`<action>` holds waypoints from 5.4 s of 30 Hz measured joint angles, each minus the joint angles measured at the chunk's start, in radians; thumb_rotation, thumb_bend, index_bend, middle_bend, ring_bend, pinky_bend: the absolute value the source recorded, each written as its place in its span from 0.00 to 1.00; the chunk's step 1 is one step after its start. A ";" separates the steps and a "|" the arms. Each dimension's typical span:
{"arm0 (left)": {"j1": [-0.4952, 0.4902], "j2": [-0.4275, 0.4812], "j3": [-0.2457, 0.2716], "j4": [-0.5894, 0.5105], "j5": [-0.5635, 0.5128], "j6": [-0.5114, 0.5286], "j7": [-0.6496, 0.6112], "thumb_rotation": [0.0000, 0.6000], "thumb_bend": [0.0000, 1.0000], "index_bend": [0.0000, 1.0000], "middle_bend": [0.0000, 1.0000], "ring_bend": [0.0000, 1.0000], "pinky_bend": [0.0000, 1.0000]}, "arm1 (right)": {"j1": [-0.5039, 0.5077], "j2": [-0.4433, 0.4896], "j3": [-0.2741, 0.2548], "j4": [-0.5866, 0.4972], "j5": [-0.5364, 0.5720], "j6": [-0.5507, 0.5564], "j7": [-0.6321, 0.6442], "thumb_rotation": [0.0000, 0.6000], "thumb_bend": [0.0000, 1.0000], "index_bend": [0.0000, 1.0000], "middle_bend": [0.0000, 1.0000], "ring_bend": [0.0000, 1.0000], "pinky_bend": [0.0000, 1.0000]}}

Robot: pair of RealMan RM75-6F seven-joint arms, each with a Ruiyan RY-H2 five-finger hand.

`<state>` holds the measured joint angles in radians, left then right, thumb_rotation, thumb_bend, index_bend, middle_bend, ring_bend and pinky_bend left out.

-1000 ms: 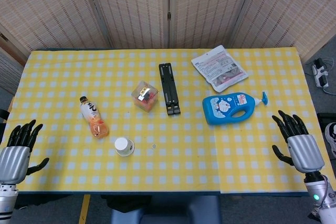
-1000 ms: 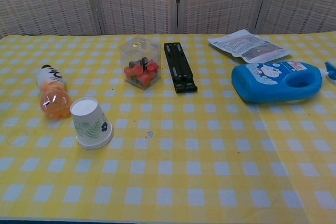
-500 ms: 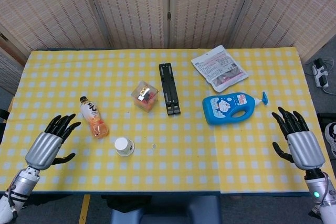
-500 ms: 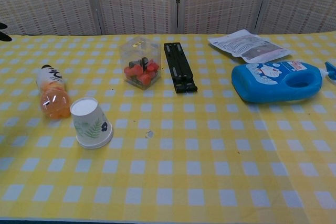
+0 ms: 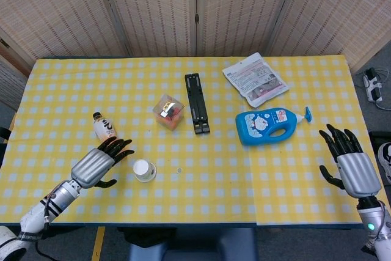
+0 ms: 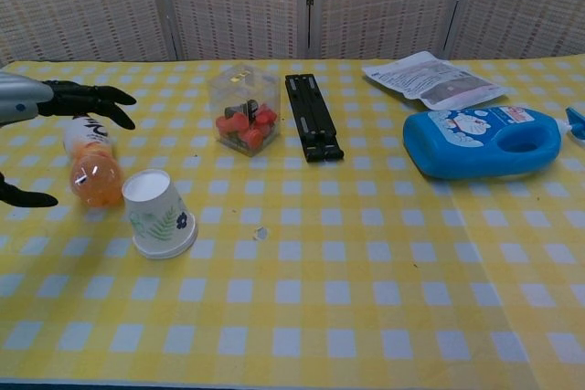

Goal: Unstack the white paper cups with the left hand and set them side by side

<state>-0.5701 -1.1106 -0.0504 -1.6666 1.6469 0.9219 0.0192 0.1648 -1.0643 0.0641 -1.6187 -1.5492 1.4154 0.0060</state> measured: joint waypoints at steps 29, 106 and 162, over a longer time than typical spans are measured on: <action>-0.103 -0.140 0.002 0.052 -0.133 -0.063 0.066 1.00 0.37 0.27 0.05 0.04 0.00 | -0.007 -0.009 -0.010 0.038 0.005 0.003 0.046 1.00 0.39 0.00 0.00 0.06 0.00; -0.126 -0.017 0.009 -0.098 -0.161 0.017 0.073 1.00 0.46 0.41 0.14 0.09 0.02 | -0.024 0.000 -0.014 0.043 0.018 0.007 0.088 1.00 0.39 0.00 0.00 0.06 0.00; -0.073 0.050 -0.007 -0.179 -0.193 0.087 0.069 1.00 0.52 0.43 0.22 0.21 0.11 | -0.015 -0.001 -0.010 0.052 0.022 -0.010 0.095 1.00 0.39 0.00 0.00 0.06 0.00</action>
<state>-0.6430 -1.0610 -0.0578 -1.8456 1.4543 1.0094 0.0880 0.1499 -1.0651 0.0536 -1.5670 -1.5276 1.4057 0.1011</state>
